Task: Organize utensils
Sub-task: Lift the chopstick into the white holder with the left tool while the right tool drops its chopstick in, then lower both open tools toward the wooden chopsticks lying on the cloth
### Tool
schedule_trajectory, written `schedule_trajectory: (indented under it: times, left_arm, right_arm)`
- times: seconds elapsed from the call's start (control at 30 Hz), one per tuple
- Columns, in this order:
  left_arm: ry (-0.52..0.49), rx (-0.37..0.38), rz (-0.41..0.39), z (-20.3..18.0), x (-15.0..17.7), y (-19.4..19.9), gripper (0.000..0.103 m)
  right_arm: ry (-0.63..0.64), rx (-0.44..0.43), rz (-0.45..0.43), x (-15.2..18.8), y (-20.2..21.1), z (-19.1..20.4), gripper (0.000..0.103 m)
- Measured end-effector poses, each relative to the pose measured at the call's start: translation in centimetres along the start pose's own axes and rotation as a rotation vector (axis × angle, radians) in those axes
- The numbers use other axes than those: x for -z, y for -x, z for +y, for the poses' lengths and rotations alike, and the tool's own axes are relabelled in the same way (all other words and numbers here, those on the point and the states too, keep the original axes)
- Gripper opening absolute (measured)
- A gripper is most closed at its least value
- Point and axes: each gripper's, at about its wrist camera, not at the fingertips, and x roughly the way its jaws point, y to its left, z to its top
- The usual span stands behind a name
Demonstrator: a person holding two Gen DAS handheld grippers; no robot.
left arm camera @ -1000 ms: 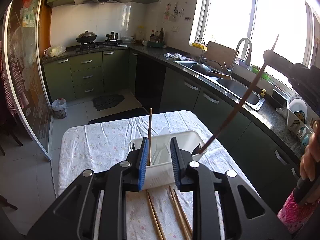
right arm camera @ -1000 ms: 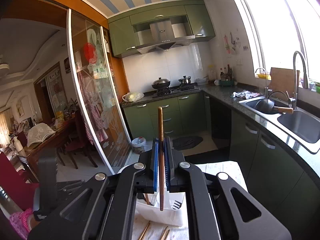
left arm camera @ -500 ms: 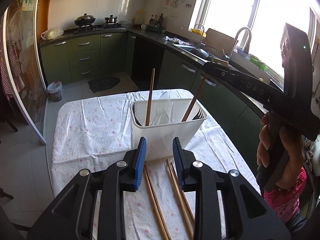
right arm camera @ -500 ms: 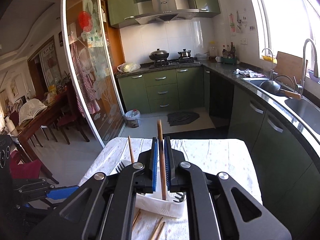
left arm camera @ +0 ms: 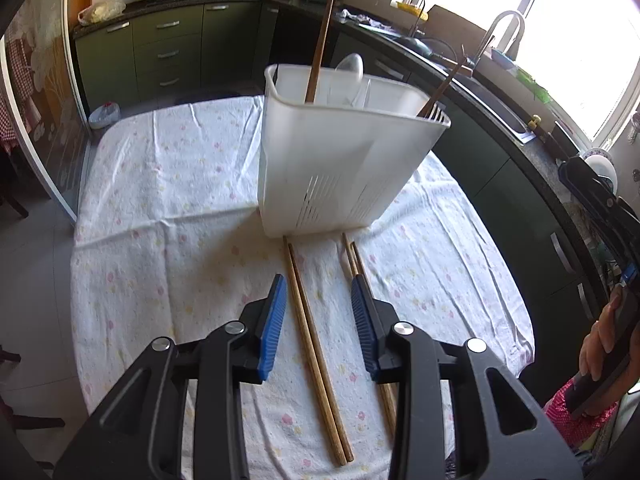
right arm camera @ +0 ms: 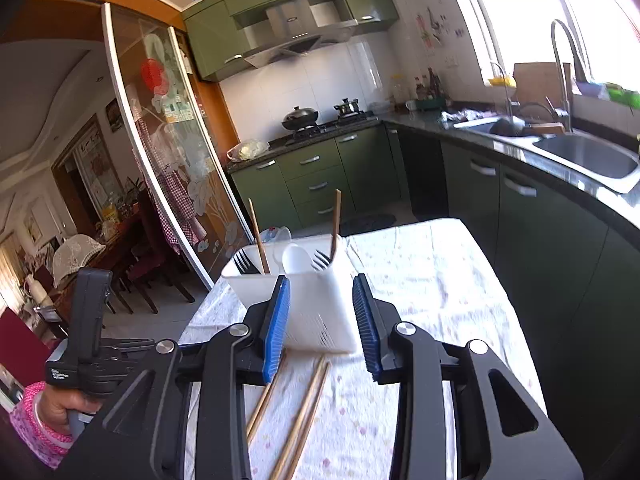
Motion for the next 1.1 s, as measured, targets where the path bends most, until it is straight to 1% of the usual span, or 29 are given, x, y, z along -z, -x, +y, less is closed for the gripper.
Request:
schedule_trajectory:
  times: [0.1,0.17,0.3,0.43,0.63,0.9,0.97,1.1]
  left_arm:
    - [0.029,0.019,0.082,0.2,0.8,-2.7,0.032]
    - [0.041,0.026,0.123,0.3,1.2,-4.4,0.032]
    - [0.068,0.007,0.173,0.6,1.5,-7.0,0.032]
    - [0.077,-0.029,0.177,1.0,1.3,-8.2,0.032]
    - [0.073,-0.078,0.169,1.8,1.1,-8.4,0.032]
    - [0.064,-0.105,0.175,2.5,1.3,-8.5,0.032]
    - [0.068,-0.103,0.175,2.7,1.4,-8.4,0.032]
    - [0.061,-0.113,0.176,3.1,1.5,-8.0,0.033]
  right_arm:
    - [-0.074,-0.002,0.041,1.8,0.3,-2.4,0.033]
    - [-0.094,0.004,0.062,2.4,0.4,-3.5,0.033]
    - [-0.106,0.004,0.068,3.3,0.8,-4.3,0.034]
    - [-0.110,-0.002,0.066,3.1,1.0,-4.3,0.034]
    - [-0.119,-0.017,0.080,3.1,0.6,-4.2,0.034]
    - [-0.114,-0.019,0.095,2.6,0.0,-3.4,0.034]
    - [-0.116,-0.016,0.095,2.5,-0.1,-3.3,0.038]
    - [-0.113,-0.018,0.098,2.5,-0.1,-3.1,0.038]
